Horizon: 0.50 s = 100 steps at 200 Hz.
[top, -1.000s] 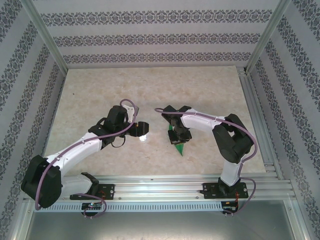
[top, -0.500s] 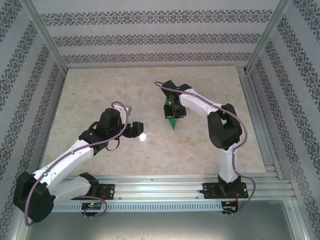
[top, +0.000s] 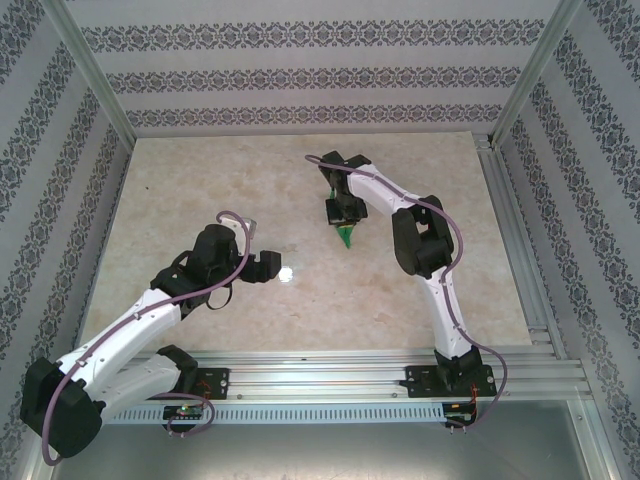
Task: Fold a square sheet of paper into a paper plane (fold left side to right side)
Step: Place the paper plane at the center of the table.
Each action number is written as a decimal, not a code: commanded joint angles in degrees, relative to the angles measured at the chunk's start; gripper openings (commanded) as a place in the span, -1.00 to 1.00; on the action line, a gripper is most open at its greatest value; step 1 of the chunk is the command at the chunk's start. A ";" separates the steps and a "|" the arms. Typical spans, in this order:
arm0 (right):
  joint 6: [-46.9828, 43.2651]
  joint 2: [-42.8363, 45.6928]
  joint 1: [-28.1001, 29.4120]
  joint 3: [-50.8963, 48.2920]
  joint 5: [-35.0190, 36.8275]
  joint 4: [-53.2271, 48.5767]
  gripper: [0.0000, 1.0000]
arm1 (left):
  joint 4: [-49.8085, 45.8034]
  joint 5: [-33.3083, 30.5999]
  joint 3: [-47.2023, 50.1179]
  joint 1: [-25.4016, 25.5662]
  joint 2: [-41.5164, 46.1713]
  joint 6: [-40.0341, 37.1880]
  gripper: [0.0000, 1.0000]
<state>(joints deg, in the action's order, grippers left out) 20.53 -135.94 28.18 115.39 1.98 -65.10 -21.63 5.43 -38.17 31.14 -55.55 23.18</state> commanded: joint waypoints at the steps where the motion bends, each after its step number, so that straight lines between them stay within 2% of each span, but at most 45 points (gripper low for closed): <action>1: -1.71 -1.63 -0.84 0.69 -0.12 -1.97 -0.86 | -1.05 -0.75 0.17 -0.54 0.86 -0.92 0.82; 74: -1.87 4.17 -0.67 3.13 -0.18 -4.30 -0.46 | -0.89 -1.56 -1.24 -0.54 0.18 -0.45 0.83; 100: -1.99 8.59 -0.67 1.86 0.22 -5.02 -0.35 | -2.56 -4.59 -2.31 -0.63 0.15 0.68 0.85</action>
<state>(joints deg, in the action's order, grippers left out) 19.35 -134.37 27.64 116.53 1.45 -68.42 -21.82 4.34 -38.22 31.14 -55.55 23.20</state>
